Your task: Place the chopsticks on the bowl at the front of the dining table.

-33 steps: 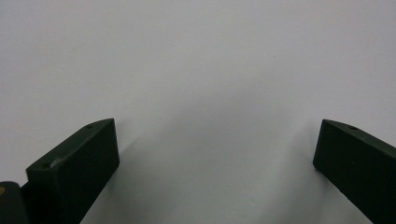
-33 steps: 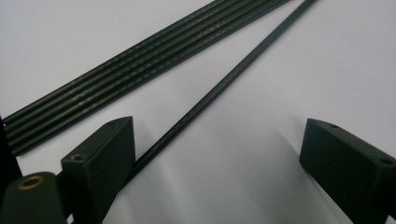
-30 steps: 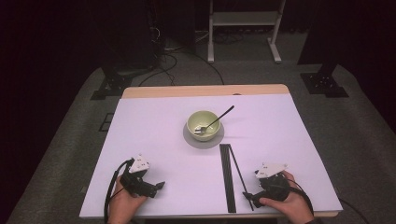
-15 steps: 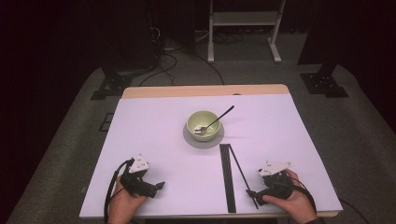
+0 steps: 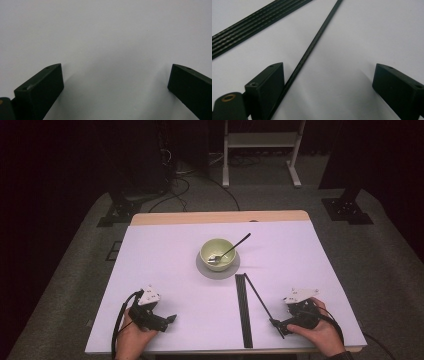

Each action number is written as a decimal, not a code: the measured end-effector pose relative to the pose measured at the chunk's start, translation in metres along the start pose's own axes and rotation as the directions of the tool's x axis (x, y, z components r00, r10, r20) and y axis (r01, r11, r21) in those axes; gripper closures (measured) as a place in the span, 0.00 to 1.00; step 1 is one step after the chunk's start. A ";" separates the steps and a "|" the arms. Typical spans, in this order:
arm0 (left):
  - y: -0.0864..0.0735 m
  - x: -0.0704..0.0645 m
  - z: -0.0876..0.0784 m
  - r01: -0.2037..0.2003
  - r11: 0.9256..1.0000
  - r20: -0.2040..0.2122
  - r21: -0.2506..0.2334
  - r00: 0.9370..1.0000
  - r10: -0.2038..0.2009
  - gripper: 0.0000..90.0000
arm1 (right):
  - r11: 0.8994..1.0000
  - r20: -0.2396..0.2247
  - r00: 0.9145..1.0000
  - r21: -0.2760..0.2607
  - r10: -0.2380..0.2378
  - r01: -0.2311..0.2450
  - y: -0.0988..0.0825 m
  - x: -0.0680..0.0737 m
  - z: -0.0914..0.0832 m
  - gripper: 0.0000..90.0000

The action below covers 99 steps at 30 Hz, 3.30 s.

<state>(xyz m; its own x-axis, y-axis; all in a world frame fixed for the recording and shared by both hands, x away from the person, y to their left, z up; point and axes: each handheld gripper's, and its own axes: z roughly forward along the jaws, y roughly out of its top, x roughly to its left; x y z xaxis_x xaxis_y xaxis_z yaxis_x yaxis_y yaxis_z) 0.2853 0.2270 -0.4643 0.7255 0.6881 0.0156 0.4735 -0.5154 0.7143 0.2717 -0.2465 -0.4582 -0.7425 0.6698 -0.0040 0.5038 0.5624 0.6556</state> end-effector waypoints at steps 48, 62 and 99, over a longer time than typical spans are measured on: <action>0.000 0.000 0.000 0.000 1.000 0.000 0.000 1.000 0.000 0.00 | 0.993 0.096 0.988 -0.001 0.119 -0.120 -0.018 -0.051 -0.017 0.10; 0.000 0.000 0.000 0.000 1.000 0.000 0.001 1.000 0.000 0.00 | 0.990 0.115 0.983 -0.006 0.140 -0.140 -0.020 -0.067 -0.019 0.10; 0.000 0.000 0.000 0.000 1.000 0.000 0.001 1.000 0.000 0.00 | 0.982 0.081 0.980 -0.077 0.179 -0.173 -0.015 -0.088 -0.020 0.10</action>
<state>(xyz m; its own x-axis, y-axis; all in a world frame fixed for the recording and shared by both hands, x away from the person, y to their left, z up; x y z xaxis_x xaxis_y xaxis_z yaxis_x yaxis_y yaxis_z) 0.2855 0.2270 -0.4643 0.7256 0.6879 0.0155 0.4738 -0.5158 0.7138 0.3209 -0.3230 -0.4526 -0.6020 0.7968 0.0520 0.5889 0.3990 0.7029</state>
